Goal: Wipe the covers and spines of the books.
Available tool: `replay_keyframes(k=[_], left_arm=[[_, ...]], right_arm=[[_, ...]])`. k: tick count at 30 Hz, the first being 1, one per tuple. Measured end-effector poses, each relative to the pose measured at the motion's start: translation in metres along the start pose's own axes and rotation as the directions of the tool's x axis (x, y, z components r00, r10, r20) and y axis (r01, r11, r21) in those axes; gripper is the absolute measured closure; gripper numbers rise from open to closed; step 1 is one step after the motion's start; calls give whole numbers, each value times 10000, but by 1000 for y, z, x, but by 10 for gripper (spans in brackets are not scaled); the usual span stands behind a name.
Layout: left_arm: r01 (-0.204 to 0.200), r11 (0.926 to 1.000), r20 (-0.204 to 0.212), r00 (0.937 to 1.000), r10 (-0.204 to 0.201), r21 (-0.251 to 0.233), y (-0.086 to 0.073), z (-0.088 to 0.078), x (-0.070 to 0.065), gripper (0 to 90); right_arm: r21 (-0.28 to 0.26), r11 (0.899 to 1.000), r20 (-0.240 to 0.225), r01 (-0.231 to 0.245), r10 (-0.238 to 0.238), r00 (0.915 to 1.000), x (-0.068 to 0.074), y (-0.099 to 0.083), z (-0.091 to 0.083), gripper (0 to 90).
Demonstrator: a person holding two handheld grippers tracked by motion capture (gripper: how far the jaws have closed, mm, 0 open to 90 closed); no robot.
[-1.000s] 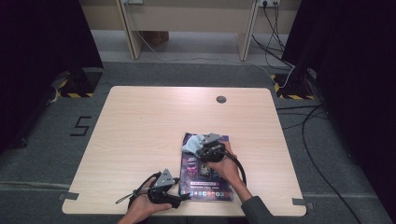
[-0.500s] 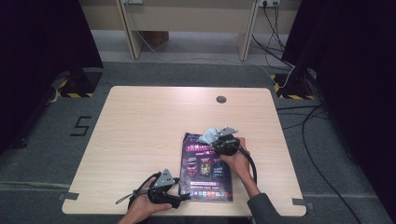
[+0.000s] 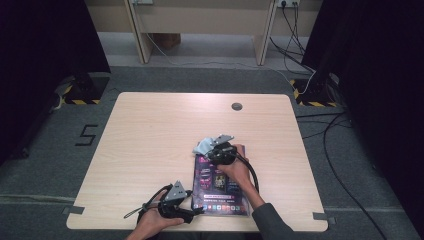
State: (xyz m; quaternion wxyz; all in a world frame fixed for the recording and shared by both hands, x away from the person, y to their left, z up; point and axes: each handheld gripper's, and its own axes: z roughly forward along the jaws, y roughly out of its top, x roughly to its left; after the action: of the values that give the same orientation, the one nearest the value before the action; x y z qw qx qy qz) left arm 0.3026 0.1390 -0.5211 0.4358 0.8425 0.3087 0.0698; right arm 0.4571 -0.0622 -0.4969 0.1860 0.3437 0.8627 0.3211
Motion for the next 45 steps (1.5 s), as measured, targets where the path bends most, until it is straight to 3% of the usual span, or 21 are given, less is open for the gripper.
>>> replay_keyframes(k=[7, 12, 19, 25, 29, 32, 34, 35, 38, 43, 45], left_arm=[[2, 10000, -7, 10000, -2, 0, 0, 0, 0, 267], [9, 10000, -2, 10000, -9, -11, 0, 0, 0, 267], [3, 10000, -3, 10000, -3, -9, 0, 0, 0, 267], [4, 10000, -5, 10000, -4, -10, 0, 0, 0, 266], [3, 10000, -2, 10000, -3, -12, 0, 0, 0, 266], [17, 10000, -14, 10000, -17, -8, 0, 0, 0, 266], [16, 10000, -4, 10000, -16, -17, 0, 0, 0, 266], [13, 10000, -6, 10000, -13, -12, 0, 0, 0, 266], [18, 10000, -14, 10000, -18, -10, 0, 0, 0, 266], [18, 10000, -17, 10000, -19, -15, 0, 0, 0, 266], [-2, 10000, 4, 10000, 2, 1, 0, 0, 0, 266]], right_arm=[[113, 9999, 158, 1, -2, 9999, 1, 16, 14, 582], [23, 9995, 246, 305, -306, 9992, 5, 14, 12, 609], [-49, 9985, -435, 537, -539, 9976, 10, -6, -7, 608], [-199, 9991, -996, 373, -391, 9943, 5, -24, -21, 598], [-118, 9999, -774, 71, -80, 9970, -9, -27, -23, 584], [85, 9999, 258, -92, 90, 9996, -31, -31, -27, 584], [176, 9996, 996, -208, 190, 9948, -45, -36, -31, 584], [170, 9993, 1144, -338, 317, 9929, -51, -39, -32, 584], [12, 9933, 1418, -1153, 1140, 9833, -67, -49, -38, 584], [-131, 9884, 1295, -1516, 1520, 9799, -74, -54, -40, 598], [23, 9917, 1437, -1289, 1272, 9814, -70, -52, -41, 605]])
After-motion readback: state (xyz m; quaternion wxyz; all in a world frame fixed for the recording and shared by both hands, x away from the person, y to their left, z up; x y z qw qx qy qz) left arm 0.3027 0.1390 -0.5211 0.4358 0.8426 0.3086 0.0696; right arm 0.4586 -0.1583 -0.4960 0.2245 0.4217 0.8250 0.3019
